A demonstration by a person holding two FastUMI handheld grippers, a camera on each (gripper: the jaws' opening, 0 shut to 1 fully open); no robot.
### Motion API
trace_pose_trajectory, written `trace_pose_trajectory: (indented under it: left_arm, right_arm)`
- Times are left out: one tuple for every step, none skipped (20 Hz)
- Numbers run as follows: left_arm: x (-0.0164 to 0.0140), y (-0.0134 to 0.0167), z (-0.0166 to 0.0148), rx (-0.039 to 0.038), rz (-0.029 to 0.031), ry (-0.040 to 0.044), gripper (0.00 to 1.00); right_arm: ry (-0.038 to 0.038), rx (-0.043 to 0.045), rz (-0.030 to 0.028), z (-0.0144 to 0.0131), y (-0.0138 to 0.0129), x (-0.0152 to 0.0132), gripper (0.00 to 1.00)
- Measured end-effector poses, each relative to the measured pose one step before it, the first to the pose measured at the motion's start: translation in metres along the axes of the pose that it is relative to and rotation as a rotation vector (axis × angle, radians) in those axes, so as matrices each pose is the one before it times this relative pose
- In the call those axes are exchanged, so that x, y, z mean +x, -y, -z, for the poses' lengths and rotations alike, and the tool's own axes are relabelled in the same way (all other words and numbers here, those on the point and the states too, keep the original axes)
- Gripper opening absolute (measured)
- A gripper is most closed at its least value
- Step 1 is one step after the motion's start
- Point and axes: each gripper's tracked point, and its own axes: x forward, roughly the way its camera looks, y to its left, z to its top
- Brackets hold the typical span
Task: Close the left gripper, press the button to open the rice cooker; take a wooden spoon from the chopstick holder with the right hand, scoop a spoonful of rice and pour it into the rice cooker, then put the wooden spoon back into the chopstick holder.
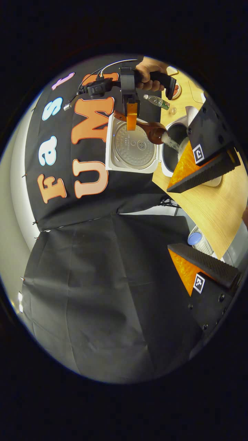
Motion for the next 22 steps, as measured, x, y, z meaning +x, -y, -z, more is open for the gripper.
trace_pose_trajectory:
  left_arm:
    - [-0.00005,0.00110,0.00105,-0.00315,0.00202,-0.00552,0.99]
    - [-0.00160,-0.00076,0.00144,-0.00143,-0.00408,-0.00168,0.99]
    - [0.00044,0.00025,0.00014,-0.00091,-0.00070,-0.00330,0.99]
    - [-0.00055,0.00070,-0.00053,0.00071,-0.00060,0.00083,0.99]
    - [-0.00004,0.00086,-0.00001,0.00277,0.00053,0.00246,0.96]
    - [-0.00169,0.00045,-0.00081,0.00406,0.00106,-0.00001,0.96]
    - [0.00093,0.00079,-0.00075,0.00185,0.00012,-0.00073,0.96]
    - [-0.00010,0.00150,0.00246,-0.00141,0.00854,-0.00320,0.96]
    - [0.00070,0.00244,-0.00097,-0.00103,0.00561,-0.00069,0.96]
    - [0.00019,0.00108,-0.00041,0.00150,0.00310,-0.00026,1.00]
    - [0.00006,0.00244,-0.00173,0.00177,0.00306,0.00455,0.99]
    - [0.00046,0.00178,-0.00229,0.00018,0.00155,0.00577,0.96]
    - [0.00143,0.00281,-0.00226,-0.00057,0.00310,0.00437,0.96]
    - [0.00018,0.00313,-0.00102,-0.00391,0.00747,-0.00042,0.96]
    - [0.00075,0.00570,-0.00016,-0.00374,0.01711,-0.00901,0.96]
    - [-0.00078,0.00255,0.00018,-0.00080,0.00297,-0.00212,1.00]
    - [-0.00106,0.00226,-0.00154,-0.00132,-0.00184,0.00286,0.96]
    - [-0.00138,0.00333,-0.00095,-0.00144,0.00181,0.00047,0.96]
    - [-0.00264,0.00284,-0.00174,0.00216,-0.00063,0.00276,0.96]
    - [-0.00203,0.00427,-0.00186,0.00355,0.00132,0.00354,0.96]
    - [-0.00271,0.00429,-0.00238,0.00223,0.00300,0.00417,0.99]
    - [-0.00314,0.00307,-0.00328,0.00245,0.00140,0.00358,0.96]
  right_arm:
    - [0.02445,-0.03738,-0.00038,-0.00402,-0.00257,-0.00343,0.12]
    - [0.01913,-0.03670,-0.00141,-0.00376,-0.00566,-0.00376,0.12]
    - [0.01245,-0.03117,-0.00678,0.00032,-0.00461,-0.00077,0.12]
    - [0.00823,-0.03251,-0.00767,0.00092,-0.00391,-0.00093,0.12]
    - [0.00823,-0.03083,-0.00555,-0.00141,-0.00467,-0.00094,0.12]
    - [0.01384,-0.02684,-0.00398,-0.00419,-0.00374,-0.00154,0.12]
    - [0.00888,-0.01793,-0.00329,-0.00220,-0.00219,-0.00176,0.12]
    - [0.00318,-0.00352,-0.00406,-0.00128,-0.00091,-0.00239,0.12]
    - [-0.00175,0.01565,-0.00645,-0.00003,0.00040,-0.00241,0.12]
    - [-0.00504,0.03420,-0.00287,-0.00086,0.00398,-0.00222,0.12]
    - [-0.00753,0.05133,0.00071,0.00069,0.00671,-0.00316,0.12]
    - [-0.00524,0.06313,0.00415,-0.00138,0.00947,-0.00456,0.12]
    - [0.00083,0.06480,0.01224,-0.00247,0.00937,-0.00538,0.12]
    - [0.00751,0.05825,0.02182,-0.00313,0.01359,-0.00833,0.12]
    - [-0.00001,0.04723,0.02825,-0.00185,0.01684,-0.00702,0.12]
    - [-0.00001,0.04747,0.03146,-0.00213,0.01878,-0.00834,0.12]
    - [0.00192,0.04961,0.02314,-0.00339,0.01533,-0.00744,0.12]
    - [0.00276,0.05254,0.01747,-0.00341,0.01596,-0.00821,0.12]
    - [0.00167,0.05203,0.01650,-0.00166,0.01448,-0.00671,0.12]
    - [-0.00111,0.05220,0.01450,-0.00201,0.01527,-0.00842,0.12]
    - [-0.00619,0.05748,0.01578,-0.00186,0.01472,-0.00825,0.12]
    - [-0.00794,0.06052,0.01713,-0.00138,0.01520,-0.00839,0.12]
